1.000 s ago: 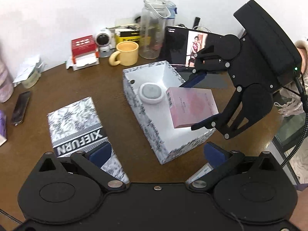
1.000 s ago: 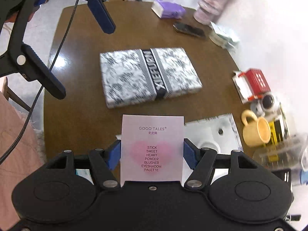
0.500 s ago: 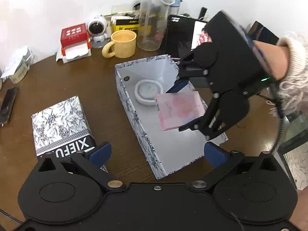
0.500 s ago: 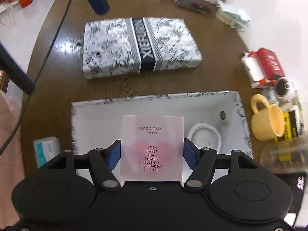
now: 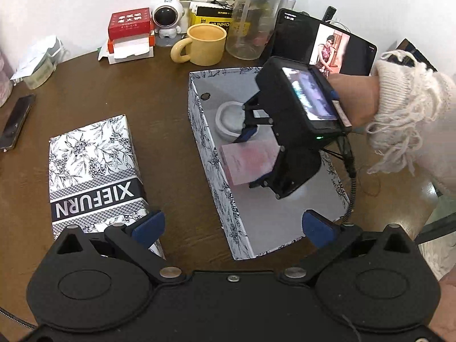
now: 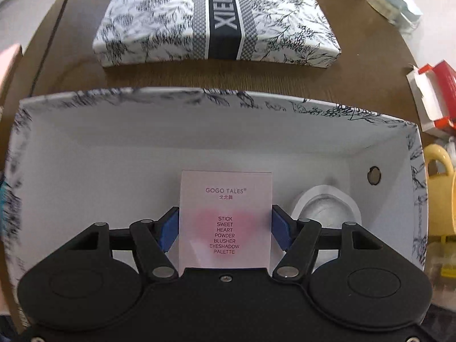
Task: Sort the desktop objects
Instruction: 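Carry the pink card with the right gripper into the open box, then open the right gripper beside the compact and lift away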
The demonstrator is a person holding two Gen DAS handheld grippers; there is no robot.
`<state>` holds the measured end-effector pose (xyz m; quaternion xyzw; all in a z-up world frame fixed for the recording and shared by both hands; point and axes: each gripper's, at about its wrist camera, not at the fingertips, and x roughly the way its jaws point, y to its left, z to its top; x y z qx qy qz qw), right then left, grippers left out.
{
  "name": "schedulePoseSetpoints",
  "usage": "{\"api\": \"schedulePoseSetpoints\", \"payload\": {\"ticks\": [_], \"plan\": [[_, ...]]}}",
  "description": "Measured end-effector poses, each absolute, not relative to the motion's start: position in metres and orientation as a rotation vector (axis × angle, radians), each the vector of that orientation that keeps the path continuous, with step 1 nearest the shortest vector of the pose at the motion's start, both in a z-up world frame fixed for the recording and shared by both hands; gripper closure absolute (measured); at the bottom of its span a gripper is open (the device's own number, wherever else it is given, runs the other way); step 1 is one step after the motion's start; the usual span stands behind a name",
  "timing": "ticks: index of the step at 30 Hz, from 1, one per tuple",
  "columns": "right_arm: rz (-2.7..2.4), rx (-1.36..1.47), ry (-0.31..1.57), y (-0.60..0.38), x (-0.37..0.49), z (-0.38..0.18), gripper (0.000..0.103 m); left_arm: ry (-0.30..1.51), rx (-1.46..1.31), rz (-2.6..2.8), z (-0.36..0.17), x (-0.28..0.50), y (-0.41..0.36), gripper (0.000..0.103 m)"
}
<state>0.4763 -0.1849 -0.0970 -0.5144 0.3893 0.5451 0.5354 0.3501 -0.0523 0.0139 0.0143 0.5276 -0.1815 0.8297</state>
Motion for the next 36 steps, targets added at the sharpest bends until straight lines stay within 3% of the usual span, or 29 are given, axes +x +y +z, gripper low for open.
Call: {"api": "schedulePoseSetpoints", "payload": {"ticks": [16,21,26,28,36], "plan": [[1.291,-1.239,0.884,-0.191,0.483,-0.103,0.031,1.128,0.103,-0.371,0.016,0.344,-0.059,0.0],[1.288,-1.204,0.868,-0.193,0.48,-0.089,0.014,1.123,0.104,-0.377,0.018,0.339,-0.056,0.0],[1.271,-1.138,0.851,-0.198,0.478,-0.067,0.009,1.118,0.101,-0.386,0.021,0.334,-0.056,0.0],[1.257,-1.118,0.827,-0.201,0.475,-0.058,0.001,1.109,0.106,-0.397,0.023,0.331,-0.057,0.0],[1.166,-1.072,0.747,-0.208,0.463,-0.027,0.0,1.068,0.14,-0.433,0.031,0.315,-0.06,0.0]]}}
